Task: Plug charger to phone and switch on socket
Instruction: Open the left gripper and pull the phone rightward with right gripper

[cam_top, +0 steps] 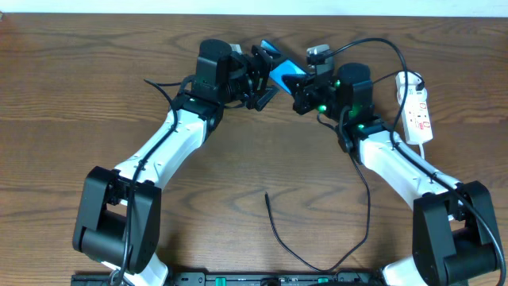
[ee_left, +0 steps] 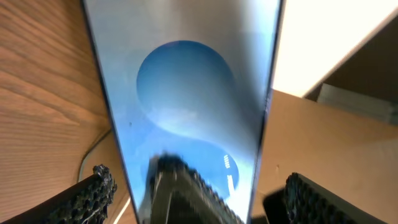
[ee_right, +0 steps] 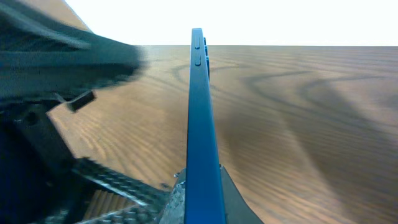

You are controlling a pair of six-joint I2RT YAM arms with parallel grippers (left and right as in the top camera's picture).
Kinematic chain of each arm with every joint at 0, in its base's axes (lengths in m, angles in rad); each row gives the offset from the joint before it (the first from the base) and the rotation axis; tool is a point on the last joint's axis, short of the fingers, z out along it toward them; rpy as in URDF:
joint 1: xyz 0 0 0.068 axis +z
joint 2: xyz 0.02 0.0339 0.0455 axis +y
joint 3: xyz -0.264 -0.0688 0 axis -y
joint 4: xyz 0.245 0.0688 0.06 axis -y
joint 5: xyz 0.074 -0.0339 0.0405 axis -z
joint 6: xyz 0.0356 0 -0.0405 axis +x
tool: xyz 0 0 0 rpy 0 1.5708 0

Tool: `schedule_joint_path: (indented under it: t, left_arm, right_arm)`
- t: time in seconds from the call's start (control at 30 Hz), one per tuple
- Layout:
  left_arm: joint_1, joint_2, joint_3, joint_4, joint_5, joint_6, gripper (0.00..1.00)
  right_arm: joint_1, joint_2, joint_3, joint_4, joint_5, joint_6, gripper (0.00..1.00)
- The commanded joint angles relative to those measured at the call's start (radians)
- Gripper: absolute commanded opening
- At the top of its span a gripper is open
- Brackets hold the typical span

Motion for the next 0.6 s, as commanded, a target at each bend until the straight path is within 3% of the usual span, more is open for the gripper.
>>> schedule_joint_path:
  t: [0.0,0.2,0.57]
  left_arm:
    - [0.032,-0.035,0.023,0.026,0.081,0.006,0.88]
    - [0.072,-0.035,0.023,0.029,0.095,0.006,0.88]
    - [0.126,-0.035,0.023,0.03,0.092,0.006,0.89]
  right_arm:
    - [-0.033,-0.003,0.022,0.014,0.013,0.001,0.01]
    - [-0.074,-0.003,0.022,0.033,0.016,0.178,0.01]
    - [-0.097,-0.003,0.022,0.084,0.01,0.946,0.01]
